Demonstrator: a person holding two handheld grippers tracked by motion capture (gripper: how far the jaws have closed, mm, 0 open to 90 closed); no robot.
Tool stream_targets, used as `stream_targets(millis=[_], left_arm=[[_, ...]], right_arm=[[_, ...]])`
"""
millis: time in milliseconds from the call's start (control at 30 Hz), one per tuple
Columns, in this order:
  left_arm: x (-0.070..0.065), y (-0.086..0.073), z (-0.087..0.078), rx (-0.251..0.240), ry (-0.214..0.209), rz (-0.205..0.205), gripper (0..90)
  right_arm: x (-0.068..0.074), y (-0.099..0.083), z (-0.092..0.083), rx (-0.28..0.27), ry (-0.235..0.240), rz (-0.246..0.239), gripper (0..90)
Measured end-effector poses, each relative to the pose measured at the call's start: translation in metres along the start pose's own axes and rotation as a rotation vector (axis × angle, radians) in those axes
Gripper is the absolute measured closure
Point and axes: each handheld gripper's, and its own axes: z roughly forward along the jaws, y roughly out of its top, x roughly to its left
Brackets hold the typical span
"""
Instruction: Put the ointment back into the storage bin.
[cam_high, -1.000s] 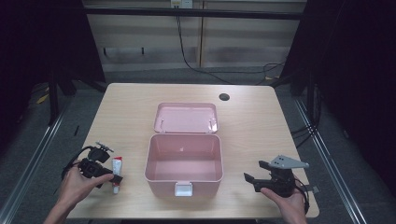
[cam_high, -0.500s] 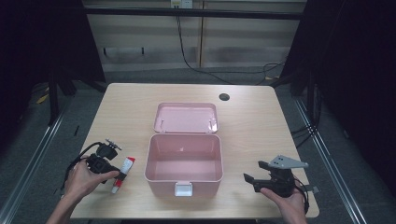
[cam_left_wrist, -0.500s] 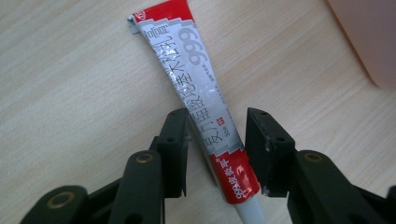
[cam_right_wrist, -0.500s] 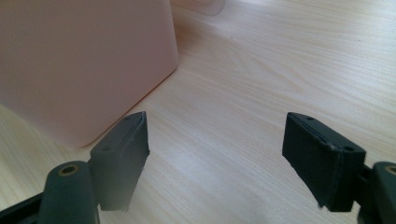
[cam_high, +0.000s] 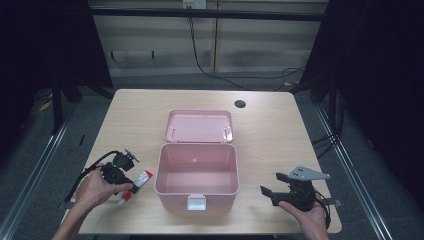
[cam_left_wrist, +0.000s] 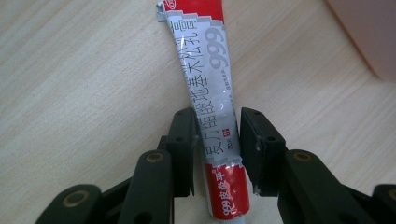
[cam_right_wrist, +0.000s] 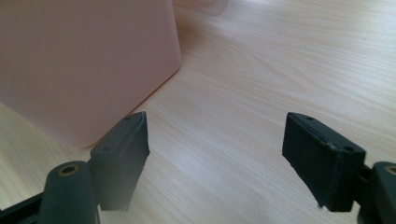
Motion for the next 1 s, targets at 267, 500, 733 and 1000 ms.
stream_targets(millis=[267, 500, 733, 1000], left_arm=[[-0.003, 0.004, 0.002, 0.027, -0.003, 0.035, 69.5], [-0.003, 0.005, 0.002, 0.044, -0.015, 0.053, 70.0], [0.001, 0.001, -0.005, 0.036, -0.022, 0.050, 70.8], [0.006, -0.006, -0.020, -0.001, -0.089, 0.030, 70.9]], right_arm=[[0.000, 0.000, 0.000, -0.001, 0.001, -0.003, 22.6], [0.001, 0.000, 0.001, 0.000, 0.008, -0.008, 23.2], [0.001, 0.000, 0.001, 0.004, 0.008, -0.004, 23.3], [0.001, 0.000, 0.001, 0.005, 0.009, -0.004, 23.8]])
